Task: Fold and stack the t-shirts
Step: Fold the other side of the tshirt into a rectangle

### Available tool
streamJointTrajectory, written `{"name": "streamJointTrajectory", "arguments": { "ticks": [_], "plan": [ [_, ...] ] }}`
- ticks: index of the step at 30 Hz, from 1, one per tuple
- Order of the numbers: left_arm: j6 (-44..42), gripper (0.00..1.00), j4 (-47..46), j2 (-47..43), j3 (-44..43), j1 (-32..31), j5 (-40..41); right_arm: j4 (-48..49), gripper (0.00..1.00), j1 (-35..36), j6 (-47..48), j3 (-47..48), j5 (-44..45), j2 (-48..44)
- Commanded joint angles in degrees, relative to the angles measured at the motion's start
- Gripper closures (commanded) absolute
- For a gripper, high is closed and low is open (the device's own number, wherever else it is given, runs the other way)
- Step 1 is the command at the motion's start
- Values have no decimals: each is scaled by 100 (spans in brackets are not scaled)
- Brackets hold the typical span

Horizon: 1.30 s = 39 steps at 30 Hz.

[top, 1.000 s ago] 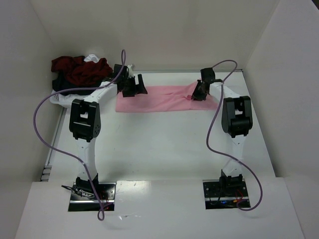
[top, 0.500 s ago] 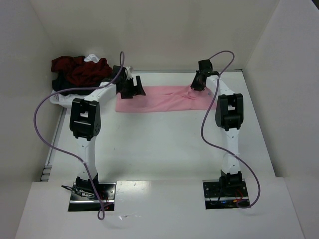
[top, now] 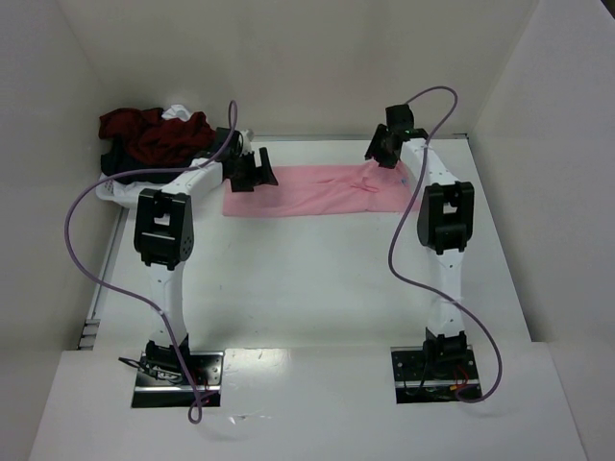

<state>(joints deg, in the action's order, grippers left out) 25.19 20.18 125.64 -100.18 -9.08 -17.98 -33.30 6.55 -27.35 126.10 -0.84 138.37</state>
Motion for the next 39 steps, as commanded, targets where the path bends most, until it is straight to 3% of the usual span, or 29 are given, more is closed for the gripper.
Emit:
{"name": "streamJointTrajectory", "arguments": {
  "ticks": [1, 6, 10, 31, 39],
  "plan": [
    [-120, 5, -41, 65, -151, -6, 39, 129, 45, -22, -77, -936, 181, -1107],
    [-67, 13, 170, 320, -204, -59, 40, 631, 42, -22, -331, -2473, 67, -1690],
    [-14, 17, 240, 320, -134, -59, 180, 772, 40, -22, -464, -2898, 5, -1760],
    [-172, 18, 451, 259, 8, -59, 356, 992, 40, -22, -842, -2723, 242, -1110],
    [-225, 18, 504, 312, -45, -6, 356, 1097, 65, -22, -956, -2863, 242, -1110]
  ]
}}
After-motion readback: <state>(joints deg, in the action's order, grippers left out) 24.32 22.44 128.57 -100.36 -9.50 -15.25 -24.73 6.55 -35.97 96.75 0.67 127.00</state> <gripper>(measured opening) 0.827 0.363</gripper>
